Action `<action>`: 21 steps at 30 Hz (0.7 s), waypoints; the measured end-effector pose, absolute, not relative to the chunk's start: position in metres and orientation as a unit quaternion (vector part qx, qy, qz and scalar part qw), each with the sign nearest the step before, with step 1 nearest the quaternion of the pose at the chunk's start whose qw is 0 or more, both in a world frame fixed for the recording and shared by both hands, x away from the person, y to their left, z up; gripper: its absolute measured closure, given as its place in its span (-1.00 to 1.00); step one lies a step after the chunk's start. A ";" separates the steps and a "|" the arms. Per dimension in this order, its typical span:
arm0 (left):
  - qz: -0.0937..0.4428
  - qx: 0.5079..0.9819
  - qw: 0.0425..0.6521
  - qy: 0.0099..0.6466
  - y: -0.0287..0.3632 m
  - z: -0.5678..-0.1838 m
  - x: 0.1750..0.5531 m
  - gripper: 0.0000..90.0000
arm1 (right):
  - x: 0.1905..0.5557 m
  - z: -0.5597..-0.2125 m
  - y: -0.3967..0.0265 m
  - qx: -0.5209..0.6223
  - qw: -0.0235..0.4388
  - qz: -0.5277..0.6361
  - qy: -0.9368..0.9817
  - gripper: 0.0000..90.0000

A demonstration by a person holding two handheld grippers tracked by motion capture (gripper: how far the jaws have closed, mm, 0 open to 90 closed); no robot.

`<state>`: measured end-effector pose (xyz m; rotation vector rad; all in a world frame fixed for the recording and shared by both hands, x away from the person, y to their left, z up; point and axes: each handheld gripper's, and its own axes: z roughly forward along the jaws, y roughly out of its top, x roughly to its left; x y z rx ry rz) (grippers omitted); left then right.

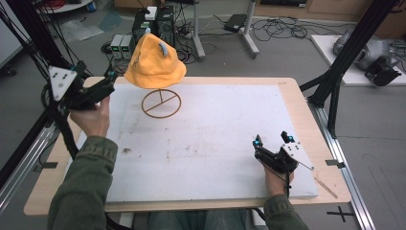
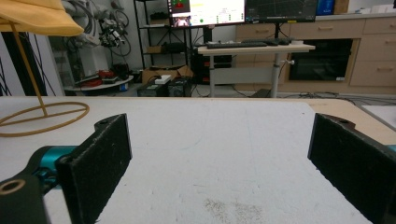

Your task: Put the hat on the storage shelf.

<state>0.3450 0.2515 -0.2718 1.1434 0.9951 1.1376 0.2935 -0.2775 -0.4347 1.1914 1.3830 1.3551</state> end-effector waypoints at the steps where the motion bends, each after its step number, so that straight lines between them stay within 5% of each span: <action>1: 0.490 0.487 0.584 0.427 0.255 -0.276 0.338 -0.64 | 0.293 -0.434 -0.276 0.475 0.419 0.541 0.553 -0.87; 11: 0.496 0.478 0.561 0.459 0.281 -0.349 0.275 -0.64 | 0.290 -0.434 -0.274 0.473 0.423 0.540 0.553 -0.87; 21: 0.481 0.493 0.521 0.505 0.290 -0.427 0.255 -0.64 | 0.289 -0.436 -0.277 0.489 0.418 0.542 0.541 -0.87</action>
